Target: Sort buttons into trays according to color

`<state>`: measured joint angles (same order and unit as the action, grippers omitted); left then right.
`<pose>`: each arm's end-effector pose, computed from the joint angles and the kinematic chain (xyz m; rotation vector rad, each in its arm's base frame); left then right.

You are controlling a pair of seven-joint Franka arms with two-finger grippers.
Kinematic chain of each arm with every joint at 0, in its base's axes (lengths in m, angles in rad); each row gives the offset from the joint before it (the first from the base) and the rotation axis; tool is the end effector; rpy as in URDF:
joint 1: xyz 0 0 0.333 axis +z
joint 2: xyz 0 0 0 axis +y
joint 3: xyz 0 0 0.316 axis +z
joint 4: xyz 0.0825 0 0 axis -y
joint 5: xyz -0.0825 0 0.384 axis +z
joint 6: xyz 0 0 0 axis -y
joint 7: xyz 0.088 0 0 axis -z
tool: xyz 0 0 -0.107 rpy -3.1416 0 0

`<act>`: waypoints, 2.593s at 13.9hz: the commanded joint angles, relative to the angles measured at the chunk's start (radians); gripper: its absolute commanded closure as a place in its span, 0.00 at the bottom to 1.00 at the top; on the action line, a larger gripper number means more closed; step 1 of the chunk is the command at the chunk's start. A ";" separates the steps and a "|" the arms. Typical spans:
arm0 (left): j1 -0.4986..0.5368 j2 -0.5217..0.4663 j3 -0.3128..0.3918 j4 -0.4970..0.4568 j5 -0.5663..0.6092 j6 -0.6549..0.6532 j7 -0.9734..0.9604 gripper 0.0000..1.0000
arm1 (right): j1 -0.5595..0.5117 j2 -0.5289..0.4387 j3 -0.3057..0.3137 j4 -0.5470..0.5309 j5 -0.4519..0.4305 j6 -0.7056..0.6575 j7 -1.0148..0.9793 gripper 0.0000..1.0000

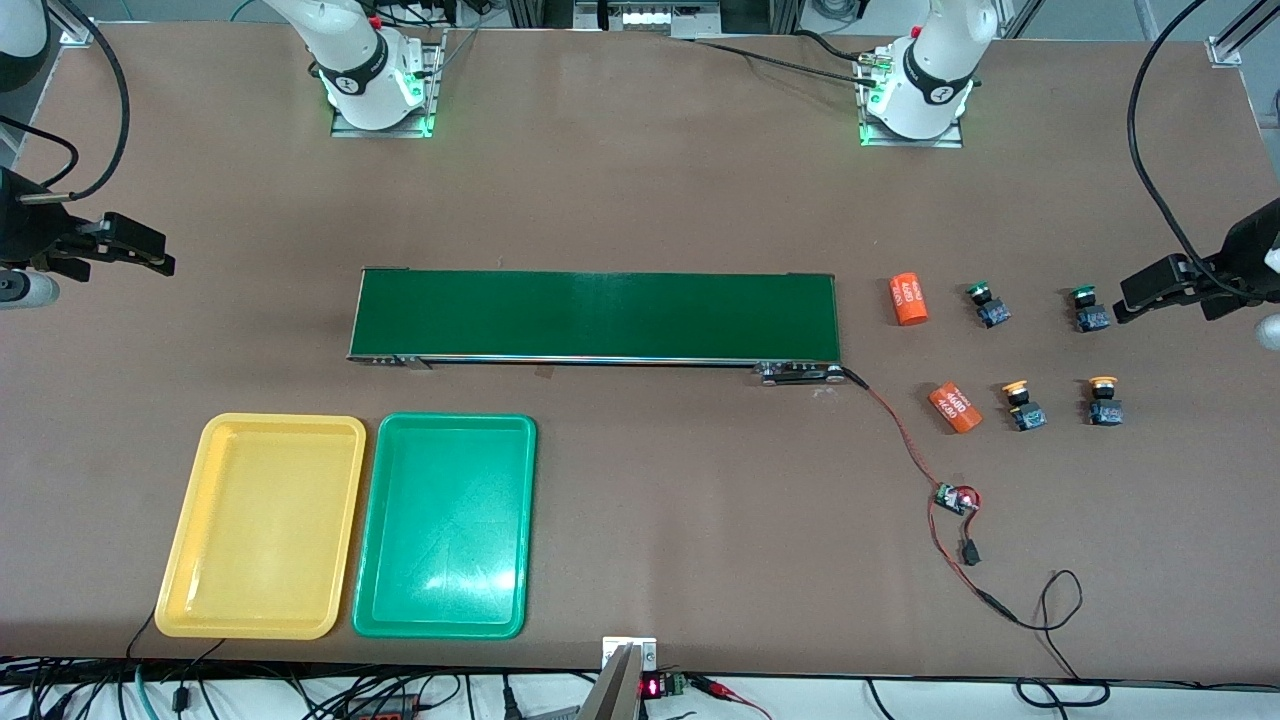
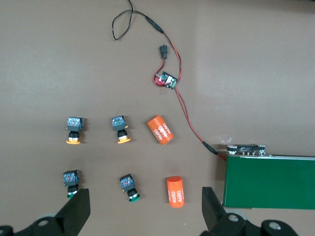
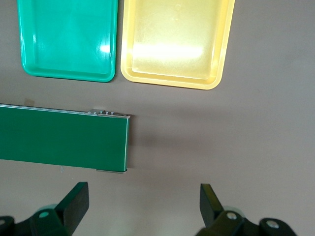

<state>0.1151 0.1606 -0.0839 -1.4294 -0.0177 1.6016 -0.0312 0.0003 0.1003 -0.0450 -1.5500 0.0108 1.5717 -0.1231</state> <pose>0.6062 0.0213 0.6012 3.1088 0.0995 0.0189 0.5819 -0.0236 0.5774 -3.1240 -0.1219 0.1215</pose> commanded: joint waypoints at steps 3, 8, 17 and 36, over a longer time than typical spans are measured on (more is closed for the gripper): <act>-0.005 -0.030 -0.014 -0.023 0.060 -0.014 0.014 0.00 | 0.001 0.006 -0.009 0.014 0.018 -0.009 -0.018 0.00; -0.003 0.173 0.000 0.001 0.114 -0.022 0.004 0.00 | 0.001 0.006 -0.009 0.014 0.018 -0.010 -0.018 0.00; 0.012 0.487 -0.002 0.018 0.095 0.206 -0.149 0.00 | -0.020 0.016 -0.009 0.005 0.021 -0.013 -0.018 0.00; -0.018 0.536 -0.016 -0.160 0.068 0.443 -0.536 0.00 | -0.017 0.021 -0.007 0.007 0.023 -0.010 -0.035 0.00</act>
<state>0.1028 0.7239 -0.0977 -1.5569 0.0627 2.0357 -0.5440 -0.0135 0.1212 -0.0522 -1.5509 0.0136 1.5702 -0.1355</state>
